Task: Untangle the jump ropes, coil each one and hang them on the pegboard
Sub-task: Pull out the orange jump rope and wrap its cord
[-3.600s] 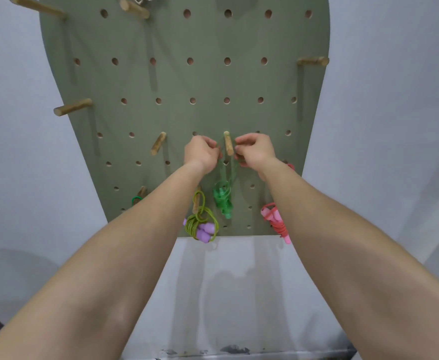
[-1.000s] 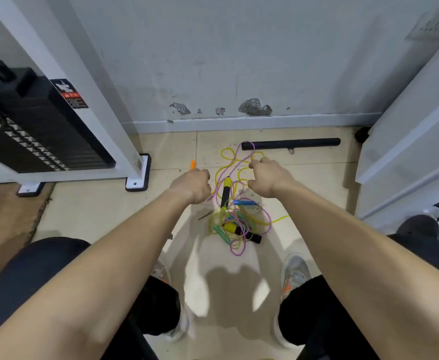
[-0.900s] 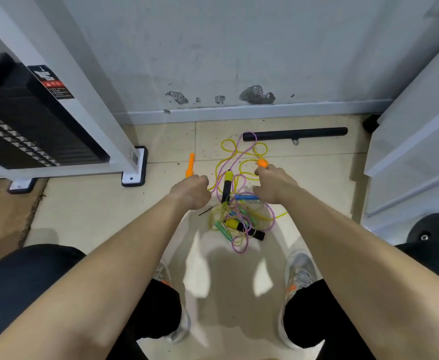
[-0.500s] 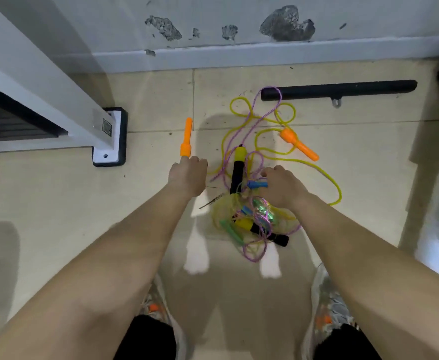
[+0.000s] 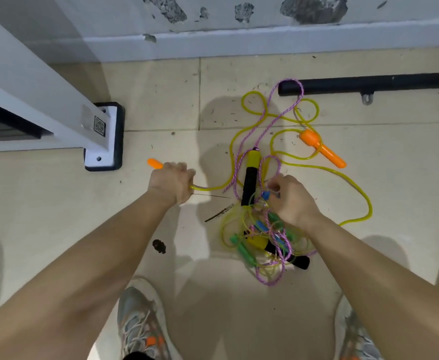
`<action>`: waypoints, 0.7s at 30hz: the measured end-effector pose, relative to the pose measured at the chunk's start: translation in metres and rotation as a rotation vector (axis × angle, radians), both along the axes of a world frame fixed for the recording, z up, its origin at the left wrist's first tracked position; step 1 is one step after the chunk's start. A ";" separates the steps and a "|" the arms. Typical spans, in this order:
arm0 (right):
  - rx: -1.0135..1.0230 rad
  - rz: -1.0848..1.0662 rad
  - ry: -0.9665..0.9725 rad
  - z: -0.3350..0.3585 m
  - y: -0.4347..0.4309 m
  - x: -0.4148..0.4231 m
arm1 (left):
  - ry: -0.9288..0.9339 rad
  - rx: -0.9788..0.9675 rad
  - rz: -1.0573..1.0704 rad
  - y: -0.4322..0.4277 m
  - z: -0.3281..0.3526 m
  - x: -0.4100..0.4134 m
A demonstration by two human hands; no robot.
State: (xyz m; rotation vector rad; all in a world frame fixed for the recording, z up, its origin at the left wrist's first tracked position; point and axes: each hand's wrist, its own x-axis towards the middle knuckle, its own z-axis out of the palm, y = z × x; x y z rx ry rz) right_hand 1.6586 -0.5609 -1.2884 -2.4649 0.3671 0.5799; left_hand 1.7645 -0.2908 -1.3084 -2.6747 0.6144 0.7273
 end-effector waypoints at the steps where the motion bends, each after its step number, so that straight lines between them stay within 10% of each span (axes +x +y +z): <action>1: 0.017 -0.017 0.013 0.008 0.003 -0.003 | 0.052 -0.020 0.068 0.001 0.011 -0.006; 15: 0.161 0.039 -0.076 0.170 0.056 -0.052 | 0.345 -0.382 0.027 -0.033 0.269 -0.107; 21: 0.156 0.088 -0.115 0.203 0.049 -0.078 | 0.520 -1.027 0.326 -0.018 0.345 -0.135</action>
